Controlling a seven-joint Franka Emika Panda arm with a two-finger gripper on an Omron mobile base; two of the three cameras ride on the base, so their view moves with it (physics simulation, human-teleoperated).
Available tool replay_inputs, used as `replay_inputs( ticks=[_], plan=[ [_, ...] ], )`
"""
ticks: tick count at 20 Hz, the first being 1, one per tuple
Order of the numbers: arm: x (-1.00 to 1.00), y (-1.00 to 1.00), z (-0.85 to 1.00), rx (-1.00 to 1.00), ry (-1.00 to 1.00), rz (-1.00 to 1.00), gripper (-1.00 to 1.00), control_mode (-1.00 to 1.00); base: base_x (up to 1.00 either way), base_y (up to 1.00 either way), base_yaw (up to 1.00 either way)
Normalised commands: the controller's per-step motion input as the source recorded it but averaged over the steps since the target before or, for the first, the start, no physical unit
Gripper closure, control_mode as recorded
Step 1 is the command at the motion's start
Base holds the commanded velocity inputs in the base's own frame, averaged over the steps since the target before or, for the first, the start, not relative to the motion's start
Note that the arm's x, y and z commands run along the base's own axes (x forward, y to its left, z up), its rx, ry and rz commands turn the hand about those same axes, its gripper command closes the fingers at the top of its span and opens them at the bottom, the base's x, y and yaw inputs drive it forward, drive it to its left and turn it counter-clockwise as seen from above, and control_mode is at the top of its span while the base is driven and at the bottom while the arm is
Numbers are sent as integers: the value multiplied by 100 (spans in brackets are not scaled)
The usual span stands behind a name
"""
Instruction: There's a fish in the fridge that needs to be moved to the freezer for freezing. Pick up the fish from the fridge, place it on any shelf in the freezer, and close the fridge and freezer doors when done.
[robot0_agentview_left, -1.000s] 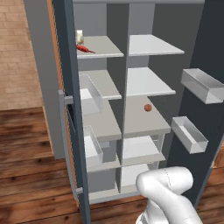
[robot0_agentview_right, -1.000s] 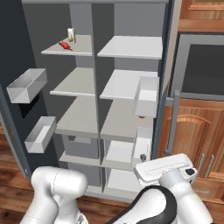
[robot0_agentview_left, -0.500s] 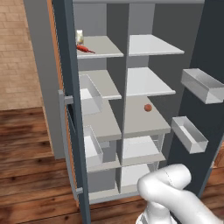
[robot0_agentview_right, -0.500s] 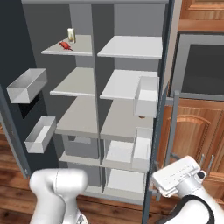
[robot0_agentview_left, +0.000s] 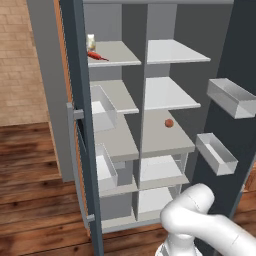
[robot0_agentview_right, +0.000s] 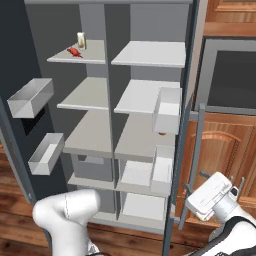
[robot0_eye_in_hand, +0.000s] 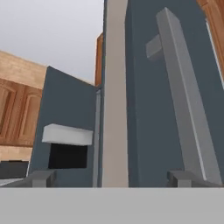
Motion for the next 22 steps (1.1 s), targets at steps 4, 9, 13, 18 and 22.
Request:
replay_inputs(
  ticks=[4,9,13,18,22],
  plan=[
    [56,0,-24,0,0,6,-100,-100,0,0,0],
    [51,0,-28,0,0,1,-100,-100,0,0,0],
    [48,0,-33,0,0,0,-100,-100,0,0,0],
    [42,0,-32,0,0,0,-100,-100,0,0,0],
    [16,27,-29,-1,-2,0,-100,-100,0,0,0]
  ],
)
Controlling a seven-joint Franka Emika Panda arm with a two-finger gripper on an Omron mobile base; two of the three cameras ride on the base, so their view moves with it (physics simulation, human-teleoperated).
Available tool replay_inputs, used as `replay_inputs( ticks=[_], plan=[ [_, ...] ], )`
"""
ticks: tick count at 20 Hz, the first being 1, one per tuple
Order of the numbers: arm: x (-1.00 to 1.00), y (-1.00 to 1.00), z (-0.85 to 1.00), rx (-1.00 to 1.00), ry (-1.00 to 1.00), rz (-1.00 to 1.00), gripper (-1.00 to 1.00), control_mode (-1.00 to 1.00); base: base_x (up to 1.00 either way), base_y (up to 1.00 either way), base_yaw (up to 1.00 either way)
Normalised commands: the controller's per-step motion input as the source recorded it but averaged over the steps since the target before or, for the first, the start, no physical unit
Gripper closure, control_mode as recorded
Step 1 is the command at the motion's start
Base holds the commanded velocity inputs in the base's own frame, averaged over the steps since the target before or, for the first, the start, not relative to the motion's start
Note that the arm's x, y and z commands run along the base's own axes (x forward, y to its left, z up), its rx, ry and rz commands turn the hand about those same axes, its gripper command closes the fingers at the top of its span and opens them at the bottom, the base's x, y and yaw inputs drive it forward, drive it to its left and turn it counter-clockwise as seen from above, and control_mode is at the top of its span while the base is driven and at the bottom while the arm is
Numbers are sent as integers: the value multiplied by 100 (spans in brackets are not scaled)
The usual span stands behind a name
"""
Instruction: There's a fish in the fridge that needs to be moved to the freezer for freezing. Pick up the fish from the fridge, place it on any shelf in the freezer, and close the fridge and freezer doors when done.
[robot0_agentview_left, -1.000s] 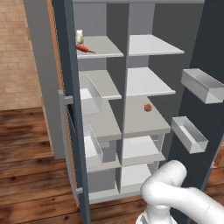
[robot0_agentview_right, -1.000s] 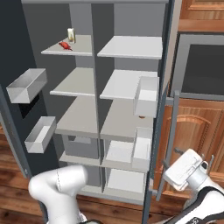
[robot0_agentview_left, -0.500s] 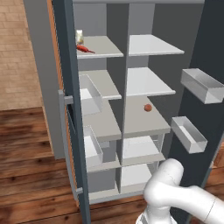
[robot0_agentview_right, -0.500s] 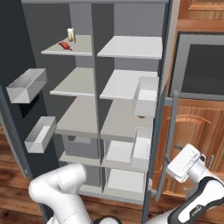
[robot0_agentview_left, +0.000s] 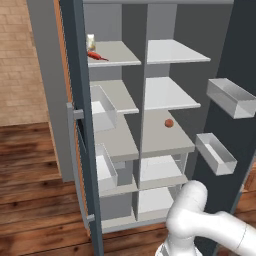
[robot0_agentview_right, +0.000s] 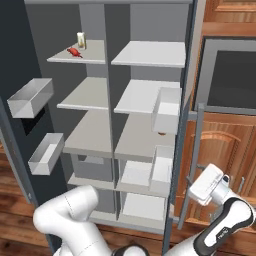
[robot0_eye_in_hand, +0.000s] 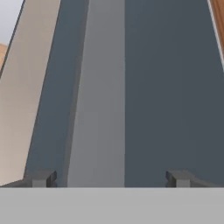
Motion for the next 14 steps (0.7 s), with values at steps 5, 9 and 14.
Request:
replay_inputs(
  ticks=[5,9,14],
  plan=[
    [8,46,-5,-2,-4,-1,-100,-100,0,0,0],
    [1,52,0,-4,0,-3,-100,-100,0,0,0],
    [0,70,2,-10,0,-8,-100,-100,0,0,0]
  ],
)
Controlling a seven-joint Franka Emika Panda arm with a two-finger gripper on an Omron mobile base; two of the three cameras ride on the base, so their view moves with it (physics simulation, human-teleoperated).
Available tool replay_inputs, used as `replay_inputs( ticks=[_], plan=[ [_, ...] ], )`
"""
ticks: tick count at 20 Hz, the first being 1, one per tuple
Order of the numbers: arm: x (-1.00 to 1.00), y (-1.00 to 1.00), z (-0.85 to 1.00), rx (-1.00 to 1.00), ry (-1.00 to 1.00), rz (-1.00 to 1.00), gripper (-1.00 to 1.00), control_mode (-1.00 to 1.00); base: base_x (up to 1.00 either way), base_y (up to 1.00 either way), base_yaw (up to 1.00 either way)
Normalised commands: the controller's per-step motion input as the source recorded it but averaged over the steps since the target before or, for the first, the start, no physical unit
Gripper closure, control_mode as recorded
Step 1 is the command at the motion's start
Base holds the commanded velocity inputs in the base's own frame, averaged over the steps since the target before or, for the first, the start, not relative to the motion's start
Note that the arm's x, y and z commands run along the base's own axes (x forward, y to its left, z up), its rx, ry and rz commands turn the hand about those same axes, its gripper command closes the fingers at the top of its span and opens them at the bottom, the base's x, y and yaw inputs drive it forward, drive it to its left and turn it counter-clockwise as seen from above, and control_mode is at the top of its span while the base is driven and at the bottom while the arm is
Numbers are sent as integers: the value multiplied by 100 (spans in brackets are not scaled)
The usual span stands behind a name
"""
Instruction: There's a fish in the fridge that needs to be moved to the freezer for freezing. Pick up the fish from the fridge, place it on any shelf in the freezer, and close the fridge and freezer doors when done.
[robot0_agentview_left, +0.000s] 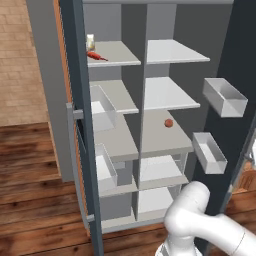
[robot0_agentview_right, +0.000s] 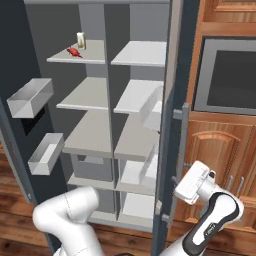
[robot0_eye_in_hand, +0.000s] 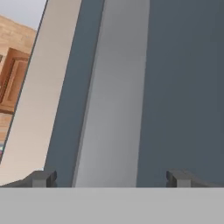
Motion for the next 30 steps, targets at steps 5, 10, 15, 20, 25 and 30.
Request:
replay_inputs(
  ticks=[5,10,15,20,25,30],
  plan=[
    [1,80,0,-9,0,-12,-100,-100,0,0,0],
    [4,92,0,-10,1,-15,-100,-100,0,0,0],
    [22,77,0,-12,1,-20,-100,-100,0,0,0],
    [34,44,10,-7,7,-15,-100,-100,0,0,0],
    [34,20,18,-1,8,-4,-100,-100,0,0,0],
    [37,8,20,0,12,0,-100,-100,0,0,0]
  ],
)
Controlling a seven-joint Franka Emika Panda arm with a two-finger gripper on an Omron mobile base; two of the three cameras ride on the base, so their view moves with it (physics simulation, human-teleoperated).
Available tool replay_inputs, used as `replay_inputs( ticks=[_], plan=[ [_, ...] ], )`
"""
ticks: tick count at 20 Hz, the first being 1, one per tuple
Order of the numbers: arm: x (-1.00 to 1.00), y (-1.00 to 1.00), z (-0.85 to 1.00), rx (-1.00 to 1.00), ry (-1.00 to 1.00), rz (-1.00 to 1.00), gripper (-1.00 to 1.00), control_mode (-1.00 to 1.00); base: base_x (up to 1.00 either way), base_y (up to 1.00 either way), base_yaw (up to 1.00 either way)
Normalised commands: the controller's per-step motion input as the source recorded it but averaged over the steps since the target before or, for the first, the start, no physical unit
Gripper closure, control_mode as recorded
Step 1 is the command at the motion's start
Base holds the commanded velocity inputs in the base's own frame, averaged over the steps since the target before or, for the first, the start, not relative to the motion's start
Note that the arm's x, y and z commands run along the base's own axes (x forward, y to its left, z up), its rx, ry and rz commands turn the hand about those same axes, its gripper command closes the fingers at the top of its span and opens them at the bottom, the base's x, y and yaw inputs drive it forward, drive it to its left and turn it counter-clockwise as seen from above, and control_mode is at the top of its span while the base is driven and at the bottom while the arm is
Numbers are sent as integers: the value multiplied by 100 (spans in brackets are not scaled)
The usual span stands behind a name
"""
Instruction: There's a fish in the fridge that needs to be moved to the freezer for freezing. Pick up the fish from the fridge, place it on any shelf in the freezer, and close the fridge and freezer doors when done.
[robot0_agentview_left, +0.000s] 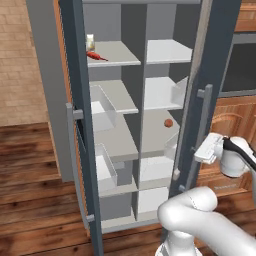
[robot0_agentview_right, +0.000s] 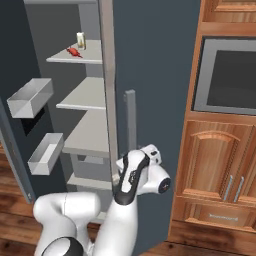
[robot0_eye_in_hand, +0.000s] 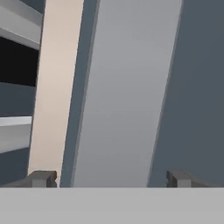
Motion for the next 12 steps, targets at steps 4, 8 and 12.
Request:
replay_inputs(
  ticks=[4,8,12],
  plan=[
    [34,3,6,0,9,0,-100,-100,0,0,0],
    [37,21,0,0,7,-3,-100,-100,0,0,0],
    [39,43,0,-1,1,-17,-100,-100,0,0,0]
  ],
)
